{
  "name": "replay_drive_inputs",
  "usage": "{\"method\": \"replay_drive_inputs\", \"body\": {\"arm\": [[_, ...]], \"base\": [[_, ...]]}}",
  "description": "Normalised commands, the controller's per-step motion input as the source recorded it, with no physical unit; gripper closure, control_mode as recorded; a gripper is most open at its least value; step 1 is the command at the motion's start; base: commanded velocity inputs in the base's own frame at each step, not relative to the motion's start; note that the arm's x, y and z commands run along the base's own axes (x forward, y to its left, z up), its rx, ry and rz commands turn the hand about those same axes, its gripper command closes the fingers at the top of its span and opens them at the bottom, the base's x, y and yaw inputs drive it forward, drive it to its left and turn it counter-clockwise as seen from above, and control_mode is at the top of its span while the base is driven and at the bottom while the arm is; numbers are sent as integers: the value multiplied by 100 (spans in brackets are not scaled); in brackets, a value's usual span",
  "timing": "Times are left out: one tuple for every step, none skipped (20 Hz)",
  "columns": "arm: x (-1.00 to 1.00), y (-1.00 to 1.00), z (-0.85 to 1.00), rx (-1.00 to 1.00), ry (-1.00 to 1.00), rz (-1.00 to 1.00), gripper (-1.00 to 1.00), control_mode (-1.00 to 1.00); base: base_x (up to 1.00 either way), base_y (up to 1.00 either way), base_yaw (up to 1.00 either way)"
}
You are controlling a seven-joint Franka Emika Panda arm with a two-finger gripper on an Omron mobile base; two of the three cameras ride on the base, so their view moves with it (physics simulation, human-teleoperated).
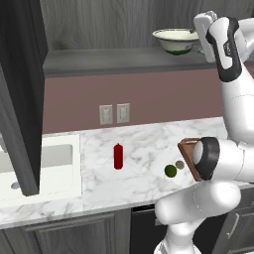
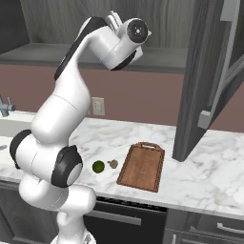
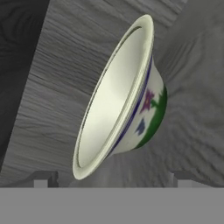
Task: Open the cabinet. Place the bowl and condiment on the counter. Then place the lime and garlic on the cutting board.
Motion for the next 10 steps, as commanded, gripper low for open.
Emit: {"method": "replay_drive_inputs", "body": {"arm": [[4,-3,-3,-2,0,0,-100,-100],[4,-1,-6,-3,0,0,-100,-100],[4,-1,-4,-4,0,0,-100,-100],[6,-1,-4,-4,0,0,-100,-100],[7,0,-4,-3,0,0,-100,-100],[9,0,-1,-3,0,0,-100,-100],[11,0,-6,-3,0,0,-100,-100],[11,-1,-5,-2,0,0,-100,-100],[16,0,-6,-1,1,0,-100,-100],[20,0,-3,0,0,0,-100,-100]], "base": [[0,0,0],[0,0,0],[0,0,0],[0,0,0],[0,0,0],[0,0,0],[0,0,0],[0,0,0],[0,0,0],[0,0,0]]}}
